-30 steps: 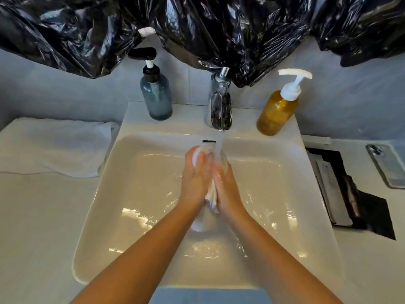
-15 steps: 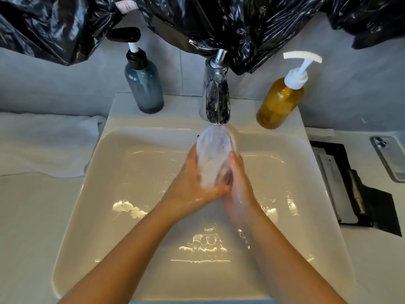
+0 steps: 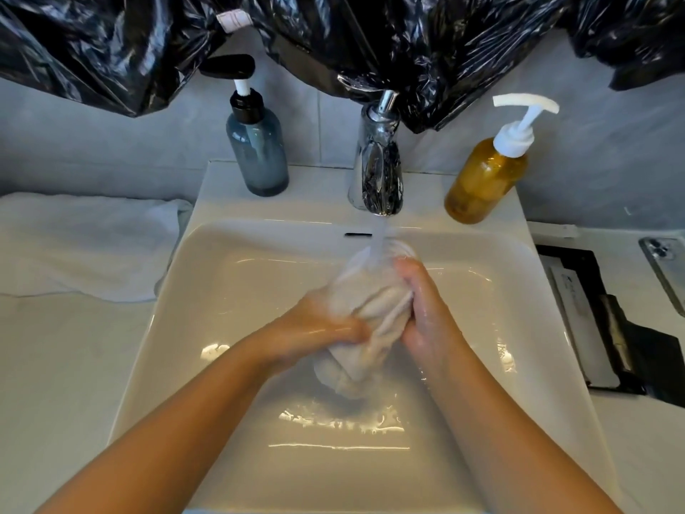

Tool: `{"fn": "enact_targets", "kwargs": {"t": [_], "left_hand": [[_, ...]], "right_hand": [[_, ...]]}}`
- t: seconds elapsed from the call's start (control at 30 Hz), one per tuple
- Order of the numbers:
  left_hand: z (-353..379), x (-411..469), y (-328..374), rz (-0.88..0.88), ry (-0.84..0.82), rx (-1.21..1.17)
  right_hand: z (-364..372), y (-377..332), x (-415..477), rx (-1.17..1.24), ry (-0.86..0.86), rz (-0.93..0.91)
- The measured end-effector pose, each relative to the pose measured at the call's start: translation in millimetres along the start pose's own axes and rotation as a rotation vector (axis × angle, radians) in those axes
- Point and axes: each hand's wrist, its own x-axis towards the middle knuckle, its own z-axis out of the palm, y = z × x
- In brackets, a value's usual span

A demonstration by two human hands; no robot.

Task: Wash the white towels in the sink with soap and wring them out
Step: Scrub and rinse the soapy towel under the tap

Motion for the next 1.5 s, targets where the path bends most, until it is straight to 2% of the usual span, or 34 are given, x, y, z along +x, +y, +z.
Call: {"fn": "enact_targets", "kwargs": {"t": [0.07, 0.17, 0.3, 0.37, 0.43, 0.5, 0.57, 0.63, 0.7, 0.77, 0.87, 0.93, 1.1, 1.23, 1.3, 1.37, 1.5], "left_hand": [[-3.6, 3.9, -5.3, -0.065, -0.075, -0.225], [-6.2, 10.3, -9.0, -0.1, -0.243, -0.406], [-6.4, 12.2, -15.6, -0.177, -0.305, -0.508], [-9.3, 12.5, -15.6, -0.202, -0.291, -0.477], [-12.3, 9.0, -4.2, -0.145, -0.199, -0.218], [-10.6, 3.2, 11.9, -0.082, -0.063, 0.218], [0.9, -1.0, 22.9, -0.103, 0.138, 0.677], [19.3, -4.0, 24.5, -0.04, 0.315, 1.108], [29.6, -5.2, 18.3, 0.077, 0.363, 1.217], [21.3, -5.0, 20.1, 0.05, 0.337, 1.093], [7.1, 1.3, 25.6, -0.065, 0.164, 0.794], [7.4, 6.4, 22.6, -0.074, 0.048, 0.705], [-6.7, 15.7, 5.3, -0.04, -0.116, 0.263], [-9.8, 27.5, -2.7, -0.04, -0.202, 0.238], [-8.8, 31.8, -3.8, -0.052, -0.243, 0.178], [-10.6, 33.0, -4.5, -0.048, -0.347, 0.08], [-13.9, 28.4, -9.4, -0.084, -0.521, -0.072]], "right_hand": [[-3.5, 4.0, 3.0, 0.003, -0.007, -0.009], [-6.7, 5.6, 6.5, 0.043, -0.05, 0.042], [-3.3, 1.8, 10.2, 0.092, -0.113, 0.129], [-3.2, -1.5, 10.8, 0.077, -0.132, 0.161], [-10.3, -6.0, 11.9, 0.063, -0.132, 0.171], [-18.3, -9.8, 8.2, 0.142, -0.173, 0.16], [-19.0, -6.4, -0.6, 0.237, -0.173, 0.203], [-8.1, -0.3, -6.9, 0.24, -0.071, 0.231], [0.6, 3.4, -6.4, 0.236, 0.086, 0.198], [7.1, -0.2, -6.3, 0.229, 0.156, 0.17], [4.3, 1.6, -5.2, 0.194, 0.162, 0.112], [0.1, 3.9, -5.2, 0.136, 0.113, 0.054], [-10.6, 0.6, 6.9, 0.069, -0.073, 0.023], [-10.0, -3.9, 17.8, 0.056, -0.286, 0.118], [-11.8, -4.8, 21.5, 0.063, -0.294, 0.114], [-13.8, -6.1, 24.2, 0.033, -0.263, 0.113], [-10.6, -9.0, 19.6, -0.008, -0.319, 0.126]]}}
